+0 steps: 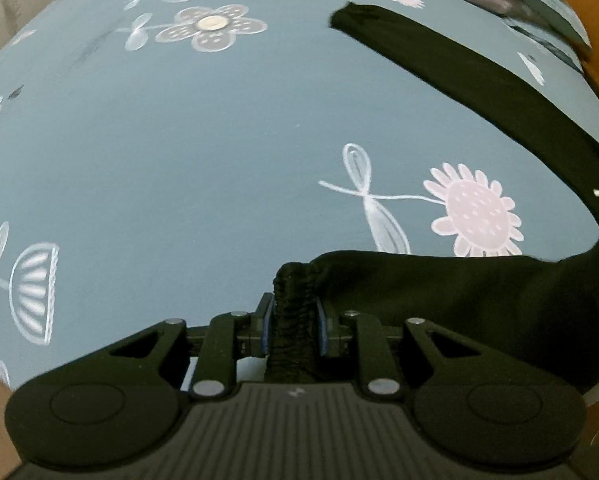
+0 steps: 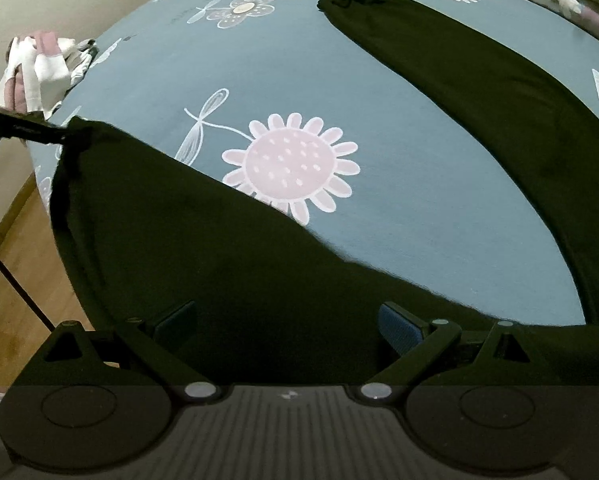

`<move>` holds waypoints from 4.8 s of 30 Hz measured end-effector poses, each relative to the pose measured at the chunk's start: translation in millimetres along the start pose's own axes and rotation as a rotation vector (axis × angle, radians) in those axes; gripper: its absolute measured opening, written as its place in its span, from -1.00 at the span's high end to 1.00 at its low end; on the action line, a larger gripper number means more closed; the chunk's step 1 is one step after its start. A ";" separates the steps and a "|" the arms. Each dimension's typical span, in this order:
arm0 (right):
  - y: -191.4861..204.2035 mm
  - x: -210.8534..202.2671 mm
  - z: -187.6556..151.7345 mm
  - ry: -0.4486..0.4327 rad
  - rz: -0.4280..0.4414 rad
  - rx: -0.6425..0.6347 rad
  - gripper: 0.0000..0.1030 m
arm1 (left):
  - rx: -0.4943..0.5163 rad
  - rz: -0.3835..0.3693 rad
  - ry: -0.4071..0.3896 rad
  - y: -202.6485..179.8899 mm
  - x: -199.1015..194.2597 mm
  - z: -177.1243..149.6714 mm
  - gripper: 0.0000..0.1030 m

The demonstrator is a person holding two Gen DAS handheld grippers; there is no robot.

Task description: Fold clothes

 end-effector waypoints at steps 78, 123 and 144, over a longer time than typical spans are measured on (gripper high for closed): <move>-29.4 -64.0 -195.2 0.147 0.015 -0.858 -0.10 | 0.890 -0.456 0.075 -320.2 -0.2 -119.8 0.23; -134.8 -71.5 -49.7 0.007 -0.106 -0.321 0.65 | 0.577 -0.409 0.178 -290.0 21.7 -16.6 0.58; -162.7 -23.2 -77.0 -0.047 -0.220 -0.078 0.76 | 0.278 -0.640 0.137 -397.6 142.9 74.0 0.50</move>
Point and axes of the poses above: each gripper's, at about its wrist camera, not at the fingertips, and x roughly the way its jaws point, y to its left, z to its top, the point moved 2 cm from there along x, roughly the way its jaws point, and after that the axes turned 11 degrees about -y, right-handed, at the moved point
